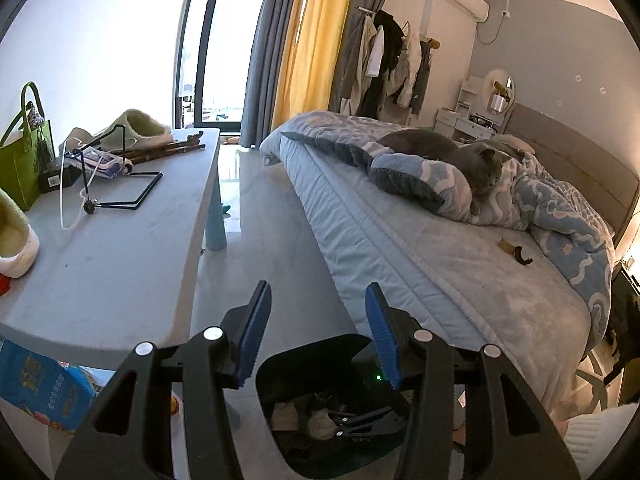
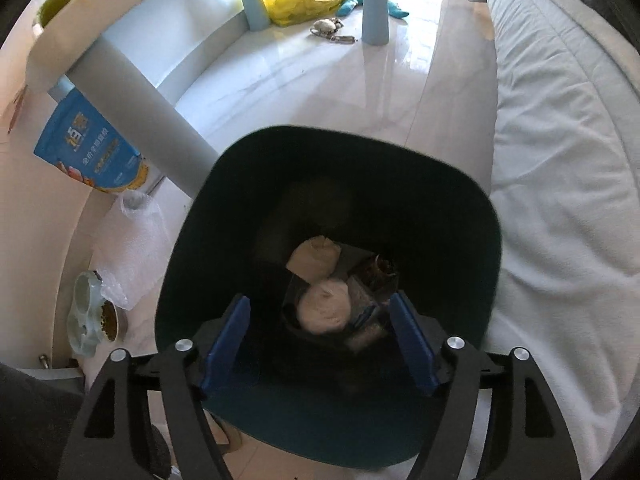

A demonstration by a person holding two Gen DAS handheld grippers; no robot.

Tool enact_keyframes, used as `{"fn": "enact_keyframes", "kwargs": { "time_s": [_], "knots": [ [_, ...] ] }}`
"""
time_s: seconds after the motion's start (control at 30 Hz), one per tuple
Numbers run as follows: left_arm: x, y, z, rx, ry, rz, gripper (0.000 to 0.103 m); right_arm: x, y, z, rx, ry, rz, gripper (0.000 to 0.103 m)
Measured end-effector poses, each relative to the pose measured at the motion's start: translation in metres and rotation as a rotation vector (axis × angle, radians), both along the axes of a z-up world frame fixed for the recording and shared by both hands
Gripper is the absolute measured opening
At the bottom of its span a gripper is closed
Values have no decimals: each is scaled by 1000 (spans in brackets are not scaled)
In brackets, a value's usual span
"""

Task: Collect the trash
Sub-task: 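Open the right tool to drop the white sock into the bin, then move both tools back over the bed toward the second roll and black strap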

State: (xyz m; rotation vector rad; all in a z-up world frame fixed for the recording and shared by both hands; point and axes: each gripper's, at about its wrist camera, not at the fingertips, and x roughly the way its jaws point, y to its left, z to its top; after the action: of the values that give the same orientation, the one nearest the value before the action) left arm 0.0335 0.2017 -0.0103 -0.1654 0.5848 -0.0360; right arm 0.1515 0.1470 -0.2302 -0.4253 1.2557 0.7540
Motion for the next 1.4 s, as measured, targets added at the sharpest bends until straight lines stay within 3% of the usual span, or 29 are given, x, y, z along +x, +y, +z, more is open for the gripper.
{"fn": "enact_keyframes", "kwargs": {
  "time_s": [0.27,0.6,1.0,1.4],
  "knots": [
    [6,-19,10,2,-22,-11,51,-4,-12,35,82,-40,12,74],
    [16,-51,22,-7,-49,-43,55,-8,-46,101,188,-185,28,75],
    [38,-115,31,1,-60,-124,65,12,-147,149,242,-326,-117,77],
    [82,-178,22,5,-33,-207,73,55,-259,159,226,-410,-348,77]
  ]
}}
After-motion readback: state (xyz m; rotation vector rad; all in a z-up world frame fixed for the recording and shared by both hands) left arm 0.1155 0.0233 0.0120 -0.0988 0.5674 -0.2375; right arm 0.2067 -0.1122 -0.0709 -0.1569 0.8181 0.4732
